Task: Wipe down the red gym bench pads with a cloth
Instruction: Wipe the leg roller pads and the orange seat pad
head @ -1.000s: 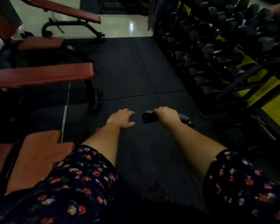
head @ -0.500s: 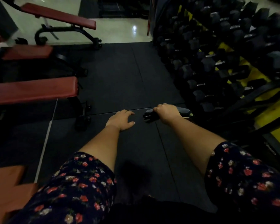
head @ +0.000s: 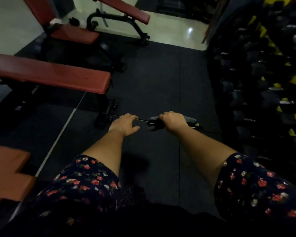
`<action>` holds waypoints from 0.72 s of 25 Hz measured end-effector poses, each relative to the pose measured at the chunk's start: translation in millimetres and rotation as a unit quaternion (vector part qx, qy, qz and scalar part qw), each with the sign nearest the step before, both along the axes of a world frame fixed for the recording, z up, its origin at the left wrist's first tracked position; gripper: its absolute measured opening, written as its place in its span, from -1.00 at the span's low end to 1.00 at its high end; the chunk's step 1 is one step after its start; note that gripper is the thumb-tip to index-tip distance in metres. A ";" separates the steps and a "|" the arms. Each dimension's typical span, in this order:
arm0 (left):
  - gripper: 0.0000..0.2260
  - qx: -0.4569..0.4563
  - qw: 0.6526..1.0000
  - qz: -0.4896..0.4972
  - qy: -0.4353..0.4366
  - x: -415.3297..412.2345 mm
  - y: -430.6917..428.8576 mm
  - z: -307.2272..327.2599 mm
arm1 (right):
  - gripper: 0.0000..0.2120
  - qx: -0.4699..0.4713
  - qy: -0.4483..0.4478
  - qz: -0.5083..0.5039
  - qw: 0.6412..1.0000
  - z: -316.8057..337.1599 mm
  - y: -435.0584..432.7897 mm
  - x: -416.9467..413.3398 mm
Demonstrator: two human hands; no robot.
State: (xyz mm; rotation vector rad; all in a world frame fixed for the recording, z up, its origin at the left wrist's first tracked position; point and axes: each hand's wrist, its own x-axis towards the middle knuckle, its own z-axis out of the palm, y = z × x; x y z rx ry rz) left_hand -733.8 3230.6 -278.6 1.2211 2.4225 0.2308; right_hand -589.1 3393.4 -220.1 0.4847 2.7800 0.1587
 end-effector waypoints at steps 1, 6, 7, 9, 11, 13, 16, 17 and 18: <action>-0.49 0.016 1.000 0.023 -0.007 -9.8 2.8 0.5 | -0.65 -0.003 -0.002 0.008 1.000 1.6 6.8 -15.1; -0.50 0.018 0.994 0.111 -0.012 -38.9 -10.6 1.6 | -0.66 -0.002 0.014 0.059 0.998 -0.8 13.2 -69.2; -0.50 0.013 0.991 0.132 -0.010 -40.4 -18.9 2.4 | -0.66 -0.005 0.010 0.077 0.997 -2.3 8.7 -76.4; -0.49 0.006 0.984 0.175 -0.004 -39.2 -37.5 5.9 | -0.65 -0.009 0.003 0.118 0.993 -3.5 -1.3 -88.5; -0.49 0.004 0.975 0.223 0.010 -34.8 -57.9 11.5 | -0.65 -0.008 0.007 0.162 0.987 -1.5 -11.2 -102.7; -0.49 0.001 0.962 0.271 0.019 -19.1 -80.9 16.7 | -0.63 -0.006 0.010 0.212 0.977 -0.5 -25.4 -113.6; -0.49 -0.014 0.943 0.333 0.023 25.8 -114.2 20.9 | -0.64 -0.017 0.029 0.287 0.957 -4.6 -54.3 -111.4; -0.49 -0.012 0.929 0.369 0.020 48.4 -125.3 22.2 | -0.65 -0.028 0.035 0.322 0.946 -5.9 -64.7 -104.7; -0.49 -0.003 0.913 0.408 0.016 72.7 -136.2 23.4 | -0.66 -0.037 0.036 0.359 0.932 -6.4 -74.6 -95.7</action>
